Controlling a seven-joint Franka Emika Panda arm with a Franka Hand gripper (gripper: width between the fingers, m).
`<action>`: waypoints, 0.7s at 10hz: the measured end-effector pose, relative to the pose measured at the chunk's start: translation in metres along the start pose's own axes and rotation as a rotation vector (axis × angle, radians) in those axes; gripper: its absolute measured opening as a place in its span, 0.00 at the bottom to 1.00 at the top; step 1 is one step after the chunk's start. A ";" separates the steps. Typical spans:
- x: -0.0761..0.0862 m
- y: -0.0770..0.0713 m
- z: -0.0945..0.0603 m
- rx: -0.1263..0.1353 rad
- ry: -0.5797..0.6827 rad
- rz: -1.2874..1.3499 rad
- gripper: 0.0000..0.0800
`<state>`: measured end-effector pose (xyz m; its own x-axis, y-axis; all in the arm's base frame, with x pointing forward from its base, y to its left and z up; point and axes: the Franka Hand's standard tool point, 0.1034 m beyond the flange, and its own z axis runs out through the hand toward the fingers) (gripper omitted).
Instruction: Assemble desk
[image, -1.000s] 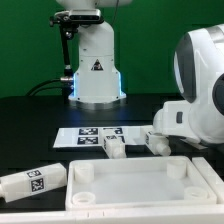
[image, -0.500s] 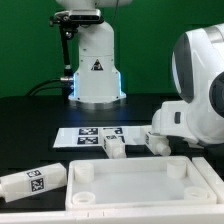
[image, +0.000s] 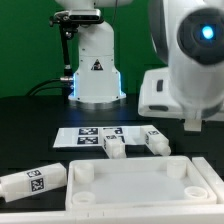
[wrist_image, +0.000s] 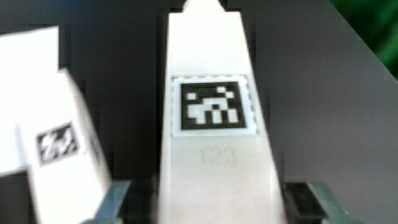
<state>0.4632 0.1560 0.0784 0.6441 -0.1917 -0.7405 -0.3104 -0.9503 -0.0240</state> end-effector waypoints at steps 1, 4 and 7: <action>-0.002 0.003 -0.012 -0.024 0.052 -0.014 0.36; 0.003 -0.005 -0.015 0.011 0.247 -0.034 0.36; 0.002 0.016 -0.097 0.120 0.464 -0.085 0.36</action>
Offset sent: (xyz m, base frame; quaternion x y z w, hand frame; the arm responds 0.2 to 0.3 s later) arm 0.0000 0.0000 0.0000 0.0000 0.1296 0.0000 0.9916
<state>0.5269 0.1167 0.1415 0.9059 -0.2297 -0.3559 -0.3039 -0.9377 -0.1685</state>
